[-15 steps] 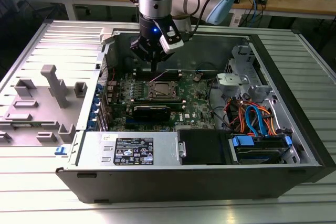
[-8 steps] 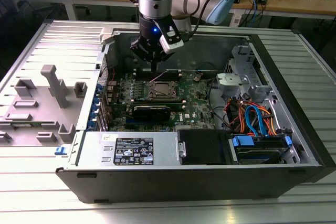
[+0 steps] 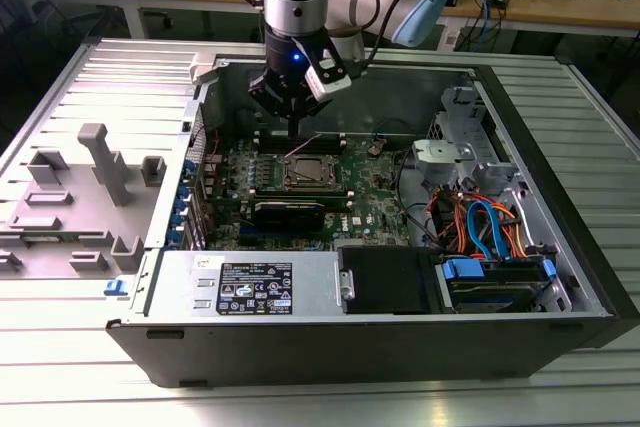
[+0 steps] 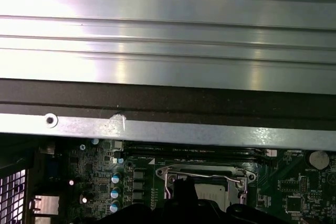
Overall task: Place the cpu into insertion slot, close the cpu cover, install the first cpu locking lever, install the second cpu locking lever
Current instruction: 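Install the first cpu locking lever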
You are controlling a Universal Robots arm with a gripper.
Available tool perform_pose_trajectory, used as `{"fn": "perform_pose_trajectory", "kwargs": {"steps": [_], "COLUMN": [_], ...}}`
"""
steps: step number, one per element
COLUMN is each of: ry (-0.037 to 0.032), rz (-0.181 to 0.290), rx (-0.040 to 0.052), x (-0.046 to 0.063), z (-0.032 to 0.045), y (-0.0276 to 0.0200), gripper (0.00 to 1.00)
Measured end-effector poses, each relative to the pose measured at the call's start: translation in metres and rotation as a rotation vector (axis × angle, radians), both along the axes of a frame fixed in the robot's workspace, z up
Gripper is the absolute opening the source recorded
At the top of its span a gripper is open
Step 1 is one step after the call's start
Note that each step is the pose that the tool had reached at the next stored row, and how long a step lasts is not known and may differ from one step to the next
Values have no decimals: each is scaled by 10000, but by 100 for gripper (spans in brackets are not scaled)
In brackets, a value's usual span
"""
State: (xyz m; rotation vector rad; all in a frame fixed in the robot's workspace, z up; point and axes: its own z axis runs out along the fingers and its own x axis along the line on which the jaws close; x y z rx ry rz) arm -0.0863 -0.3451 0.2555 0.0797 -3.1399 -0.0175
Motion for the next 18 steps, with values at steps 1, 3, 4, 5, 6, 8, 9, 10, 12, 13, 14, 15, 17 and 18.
{"fn": "perform_pose_trajectory", "kwargs": {"steps": [1, 3, 4, 5, 6, 8, 9, 10, 12, 13, 14, 15, 17, 18], "ry": [-1, 2, 6, 12, 18, 29, 34, 44, 56, 61, 65, 67, 70, 70], "rz": [-1, -2, -2, -2, -1, -2, -1, -1, -2, -2, -2, -3, -2, -2], "rx": [1, -3, -1, 0, -1, -1, -3, -2, -1, -3, -3, -3, -3, -3], "x": [0, 12, 23, 32, 39, 73, 84, 103, 132, 142, 147, 150, 157, 159], "z": [-3, -10, -20, -31, -47, -73, -78, -91, -117, -129, -142, -158, -184, -195], "y": [2, 9, 13, 14, 15, 53, 67, 79, 92, 97, 101, 106, 110, 111], "gripper": [11, 11, 11, 11, 11, 11, 11, 11, 11, 11, 11, 11, 11, 11]}}
